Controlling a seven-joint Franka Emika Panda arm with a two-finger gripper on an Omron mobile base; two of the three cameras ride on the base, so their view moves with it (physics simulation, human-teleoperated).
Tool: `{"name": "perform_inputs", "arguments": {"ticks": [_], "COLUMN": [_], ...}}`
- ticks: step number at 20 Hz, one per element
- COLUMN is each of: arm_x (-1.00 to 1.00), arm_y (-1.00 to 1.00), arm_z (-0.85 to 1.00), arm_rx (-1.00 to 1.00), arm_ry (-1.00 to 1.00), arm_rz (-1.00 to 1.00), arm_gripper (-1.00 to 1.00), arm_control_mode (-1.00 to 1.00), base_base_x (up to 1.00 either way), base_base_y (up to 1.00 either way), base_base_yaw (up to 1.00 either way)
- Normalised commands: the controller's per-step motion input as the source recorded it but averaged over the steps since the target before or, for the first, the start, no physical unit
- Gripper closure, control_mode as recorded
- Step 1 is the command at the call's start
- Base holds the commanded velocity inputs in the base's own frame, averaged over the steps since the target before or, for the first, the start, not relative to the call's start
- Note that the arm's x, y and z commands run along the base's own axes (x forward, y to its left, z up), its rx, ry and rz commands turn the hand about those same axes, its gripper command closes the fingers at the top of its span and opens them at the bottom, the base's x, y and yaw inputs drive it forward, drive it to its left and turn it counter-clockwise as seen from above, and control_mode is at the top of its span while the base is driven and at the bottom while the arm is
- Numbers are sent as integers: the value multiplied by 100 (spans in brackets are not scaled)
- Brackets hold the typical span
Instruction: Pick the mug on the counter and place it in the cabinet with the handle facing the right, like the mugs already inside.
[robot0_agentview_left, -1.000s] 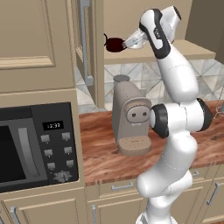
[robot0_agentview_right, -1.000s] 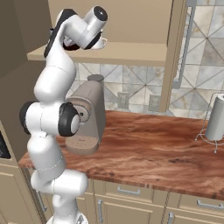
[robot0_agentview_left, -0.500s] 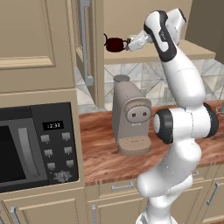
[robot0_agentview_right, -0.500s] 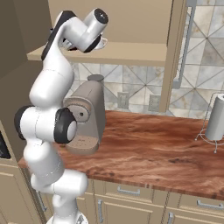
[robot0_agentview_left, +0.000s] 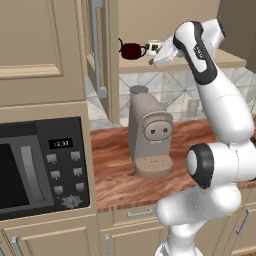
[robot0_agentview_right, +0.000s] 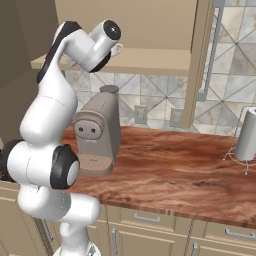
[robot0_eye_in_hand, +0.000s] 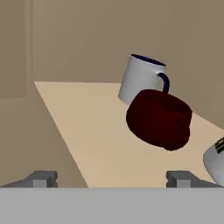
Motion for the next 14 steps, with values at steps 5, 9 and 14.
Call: {"name": "perform_inputs", "arguments": {"ticks": [5, 9, 14], "arm_x": [-67, -65, -64], "arm_y": [0, 0, 0], "arm_z": [0, -1, 0], "arm_rx": [0, 0, 0], "arm_ry": [-11, -8, -3], "arm_rz": [0, 0, 0], "arm_gripper": [-100, -100, -100], "arm_control_mode": [-100, -100, -100], "base_base_x": [0, 0, 0], "base_base_y": [0, 0, 0], "base_base_yaw": [0, 0, 0]}}
